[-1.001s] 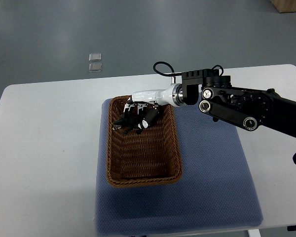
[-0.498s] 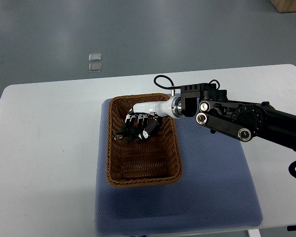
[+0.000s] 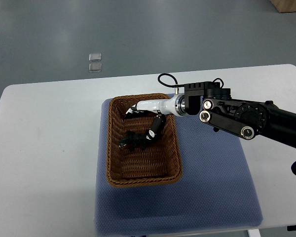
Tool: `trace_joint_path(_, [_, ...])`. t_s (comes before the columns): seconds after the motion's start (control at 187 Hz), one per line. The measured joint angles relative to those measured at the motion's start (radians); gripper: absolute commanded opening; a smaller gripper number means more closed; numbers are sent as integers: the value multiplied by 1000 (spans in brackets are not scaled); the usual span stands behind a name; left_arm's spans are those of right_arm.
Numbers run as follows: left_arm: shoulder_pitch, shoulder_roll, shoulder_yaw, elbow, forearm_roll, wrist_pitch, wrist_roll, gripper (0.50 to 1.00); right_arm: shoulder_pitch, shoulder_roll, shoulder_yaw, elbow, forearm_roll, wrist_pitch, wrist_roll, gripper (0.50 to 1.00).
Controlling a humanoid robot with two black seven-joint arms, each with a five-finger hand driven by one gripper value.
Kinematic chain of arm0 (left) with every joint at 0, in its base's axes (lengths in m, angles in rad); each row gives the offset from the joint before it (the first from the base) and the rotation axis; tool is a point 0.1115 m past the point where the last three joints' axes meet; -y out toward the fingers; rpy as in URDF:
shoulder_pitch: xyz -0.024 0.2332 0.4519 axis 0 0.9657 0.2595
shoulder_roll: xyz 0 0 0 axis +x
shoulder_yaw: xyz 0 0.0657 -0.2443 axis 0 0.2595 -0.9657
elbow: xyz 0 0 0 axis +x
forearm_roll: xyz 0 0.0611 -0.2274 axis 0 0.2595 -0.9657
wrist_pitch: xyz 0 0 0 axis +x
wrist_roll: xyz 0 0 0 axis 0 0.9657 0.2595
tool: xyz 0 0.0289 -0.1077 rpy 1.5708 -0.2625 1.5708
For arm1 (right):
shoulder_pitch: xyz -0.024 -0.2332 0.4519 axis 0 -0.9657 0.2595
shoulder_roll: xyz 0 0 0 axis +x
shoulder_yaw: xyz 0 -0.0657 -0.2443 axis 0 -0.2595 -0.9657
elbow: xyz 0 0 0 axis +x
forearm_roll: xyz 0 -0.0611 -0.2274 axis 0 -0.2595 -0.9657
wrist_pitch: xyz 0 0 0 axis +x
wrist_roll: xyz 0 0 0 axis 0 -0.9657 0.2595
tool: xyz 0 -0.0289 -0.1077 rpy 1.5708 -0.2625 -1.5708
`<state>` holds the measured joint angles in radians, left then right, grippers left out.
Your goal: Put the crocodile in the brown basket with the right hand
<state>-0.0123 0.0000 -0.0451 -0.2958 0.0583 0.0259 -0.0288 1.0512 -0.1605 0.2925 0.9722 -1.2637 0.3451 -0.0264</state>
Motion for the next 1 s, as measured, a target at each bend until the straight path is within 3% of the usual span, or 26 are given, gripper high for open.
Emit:
trace_joint_path(0.235, [0,0,0,-3,0,0,0,1000,-2,-39,183,-3,45,2,14,893])
trace_joint_path(0.439, [0,0,1,-5,0,0,1,1000,-63,-35,428,-56,266,-5,27,893])
trace_joint_path(0.696, [0,0,1,-5,0,0,1,1000,-215,-3,764,-191,690,-7,141,893])
trace_joint_path(0.856, [0,0,1,-5,0,0,1,1000,-257,4,825,-310,942,-63,204,895])
trace_joint_path(1.001, [0,0,2,-5,0,0,1,1000,-272,2,830,-401,1156,-85,242,926])
